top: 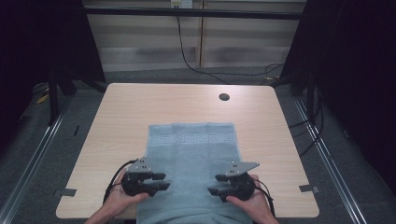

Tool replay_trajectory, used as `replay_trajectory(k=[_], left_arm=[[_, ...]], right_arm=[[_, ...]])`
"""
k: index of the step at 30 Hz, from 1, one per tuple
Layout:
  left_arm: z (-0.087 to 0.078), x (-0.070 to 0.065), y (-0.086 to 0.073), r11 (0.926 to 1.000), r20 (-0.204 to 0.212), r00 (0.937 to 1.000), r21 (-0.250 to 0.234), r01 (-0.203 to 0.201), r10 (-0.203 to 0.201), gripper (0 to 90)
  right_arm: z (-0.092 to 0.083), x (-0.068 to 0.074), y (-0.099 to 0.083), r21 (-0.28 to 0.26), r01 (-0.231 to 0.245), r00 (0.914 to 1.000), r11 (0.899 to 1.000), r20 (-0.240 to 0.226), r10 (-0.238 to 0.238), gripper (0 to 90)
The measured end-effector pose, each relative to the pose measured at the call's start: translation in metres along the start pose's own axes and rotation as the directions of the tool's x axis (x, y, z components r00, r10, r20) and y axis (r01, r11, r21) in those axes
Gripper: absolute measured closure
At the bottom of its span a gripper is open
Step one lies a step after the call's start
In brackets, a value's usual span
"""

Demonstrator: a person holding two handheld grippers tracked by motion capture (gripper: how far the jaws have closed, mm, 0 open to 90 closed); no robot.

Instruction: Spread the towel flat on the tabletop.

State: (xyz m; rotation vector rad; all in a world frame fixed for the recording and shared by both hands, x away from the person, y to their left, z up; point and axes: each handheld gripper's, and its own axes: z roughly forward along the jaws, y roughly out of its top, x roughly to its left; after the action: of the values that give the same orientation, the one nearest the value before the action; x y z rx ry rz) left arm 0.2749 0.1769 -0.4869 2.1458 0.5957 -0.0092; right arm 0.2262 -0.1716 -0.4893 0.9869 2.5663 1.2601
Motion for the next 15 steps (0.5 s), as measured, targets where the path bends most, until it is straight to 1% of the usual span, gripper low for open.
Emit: replay_trajectory(k=[1, 2, 3, 4, 5, 6, 7, 8, 9, 10, 11, 13, 14, 15], left_arm=[[0.001, 0.007, 0.002, 0.9999, -0.013, 0.9998, -0.003, 0.014, -0.014, 56.8], [0.002, 0.014, 0.003, 0.9998, -0.032, 0.9993, -0.007, 0.019, -0.019, 56.8], [0.002, 0.021, 0.004, 0.9989, -0.049, 0.9978, -0.020, 0.042, -0.043, 56.9], [0.003, 0.026, 0.004, 0.9979, -0.063, 0.9961, -0.021, 0.061, -0.062, 57.3], [0.003, 0.031, 0.004, 0.9984, -0.087, 0.9946, -0.017, 0.055, -0.056, 57.3], [0.002, 0.034, 0.004, 0.9968, -0.118, 0.9900, -0.026, 0.076, -0.078, 57.6], [0.001, 0.037, 0.003, 0.9949, -0.122, 0.9875, -0.028, 0.097, -0.100, 57.8], [0.001, 0.039, 0.002, 0.9956, -0.122, 0.9882, -0.021, 0.091, -0.093, 57.8], [0.001, 0.039, 0.000, 0.9963, -0.151, 0.9848, -0.017, 0.084, -0.086, 57.8], [0.002, 0.040, -0.003, 0.9961, -0.161, 0.9831, -0.012, 0.087, -0.088, 57.8], [0.003, 0.041, -0.005, 0.9962, -0.163, 0.9830, 0.006, 0.087, -0.085, 57.7], [0.004, 0.039, -0.008, 0.9976, -0.168, 0.9836, 0.006, 0.069, -0.067, 56.9], [0.004, 0.037, -0.007, 0.9979, -0.169, 0.9839, 0.015, 0.063, -0.059, 56.5], [0.005, 0.035, -0.008, 0.9984, -0.169, 0.9843, 0.014, 0.054, -0.051, 55.8]], right_arm=[[0.000, -0.007, 0.002, -0.003, -0.002, 0.9998, 1.000, 0.021, 0.002, 42.9], [0.001, -0.014, 0.004, -0.007, -0.011, 0.9989, 1.000, 0.045, 0.012, 42.8], [0.002, -0.020, 0.005, -0.009, -0.023, 0.9972, 1.000, 0.071, 0.023, 42.6], [0.003, -0.026, 0.007, -0.008, -0.026, 0.9960, 1.000, 0.085, 0.027, 42.5], [0.003, -0.032, 0.009, -0.007, -0.042, 0.9944, 0.999, 0.096, 0.042, 41.6], [0.004, -0.038, 0.011, -0.005, -0.054, 0.9916, 0.999, 0.118, 0.054, 38.0], [0.005, -0.043, 0.014, 0.005, -0.069, 0.9874, 0.998, 0.143, 0.068, 33.1], [0.007, -0.048, 0.015, 0.009, -0.086, 0.9818, 0.996, 0.171, 0.084, 32.7], [0.008, -0.052, 0.016, 0.009, -0.096, 0.9802, 0.995, 0.175, 0.093, 33.8], [0.009, -0.054, 0.015, 0.014, -0.096, 0.9794, 0.995, 0.180, 0.092, 33.7], [0.010, -0.056, 0.015, 0.025, -0.101, 0.9769, 0.995, 0.191, 0.095, 33.6], [0.013, -0.055, 0.012, 0.050, -0.108, 0.9765, 0.993, 0.193, 0.097, 33.4], [0.014, -0.053, 0.010, 0.052, -0.097, 0.9764, 0.994, 0.199, 0.085, 33.3], [0.014, -0.050, 0.009, 0.057, -0.079, 0.9764, 0.995, 0.206, 0.066, 33.3]])
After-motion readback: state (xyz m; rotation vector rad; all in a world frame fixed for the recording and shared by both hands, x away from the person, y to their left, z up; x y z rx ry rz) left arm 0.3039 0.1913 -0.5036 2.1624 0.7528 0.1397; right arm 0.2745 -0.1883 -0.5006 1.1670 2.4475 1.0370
